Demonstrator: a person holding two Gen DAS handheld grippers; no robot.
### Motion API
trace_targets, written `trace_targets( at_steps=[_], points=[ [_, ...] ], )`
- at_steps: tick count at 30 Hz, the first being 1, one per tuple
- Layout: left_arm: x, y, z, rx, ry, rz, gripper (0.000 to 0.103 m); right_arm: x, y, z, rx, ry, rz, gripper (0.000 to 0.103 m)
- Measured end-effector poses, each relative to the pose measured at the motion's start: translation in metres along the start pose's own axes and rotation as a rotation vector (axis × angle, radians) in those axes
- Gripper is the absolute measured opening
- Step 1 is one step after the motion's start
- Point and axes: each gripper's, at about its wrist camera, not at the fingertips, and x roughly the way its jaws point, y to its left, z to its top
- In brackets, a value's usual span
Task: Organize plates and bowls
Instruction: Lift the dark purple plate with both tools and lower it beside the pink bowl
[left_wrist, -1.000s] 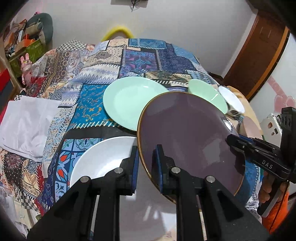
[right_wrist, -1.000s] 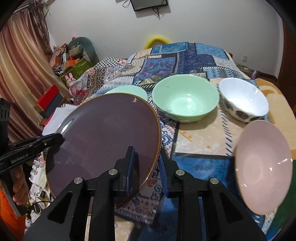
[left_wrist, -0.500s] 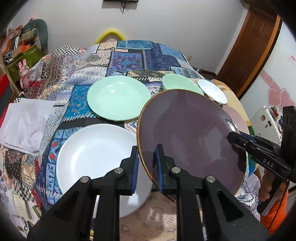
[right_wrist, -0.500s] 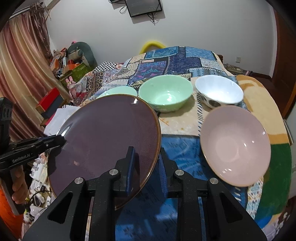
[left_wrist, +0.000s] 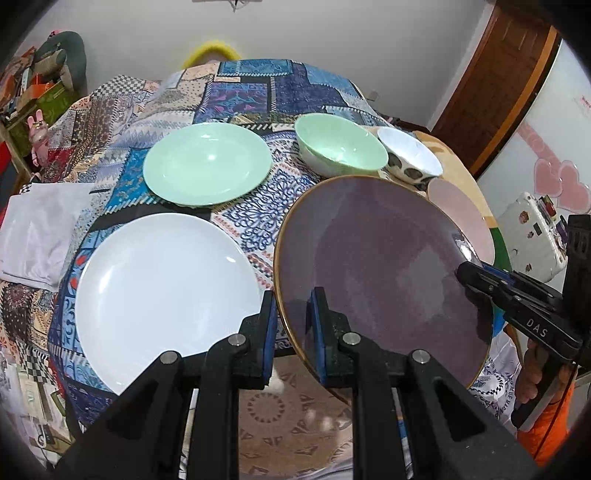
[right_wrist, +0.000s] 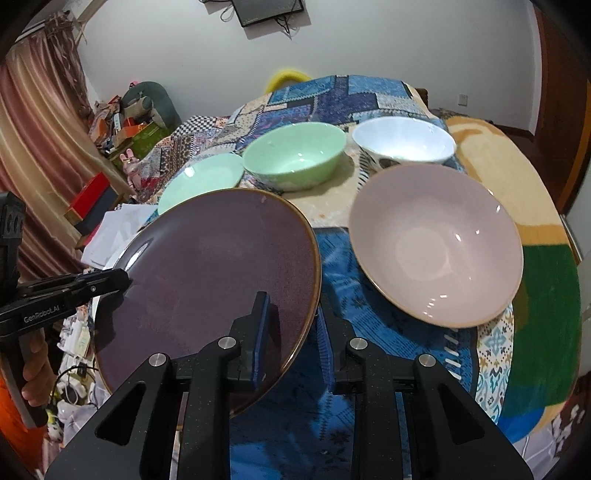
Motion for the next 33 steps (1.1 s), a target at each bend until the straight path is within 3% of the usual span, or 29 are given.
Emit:
trace_targets(
  at_steps=[16,33],
  points=[
    [0.055,-0.007,-0.006,0.001,0.106,-0.005,0.017,0.030,-0.024,-0.014,0.059,0.080,-0.016,0.022],
    [0.074,-0.005,-0.005,-0.011,0.140,-0.006,0.017,0.020,-0.023,-0.010,0.032,0.065,-0.061,0.025]
  ],
)
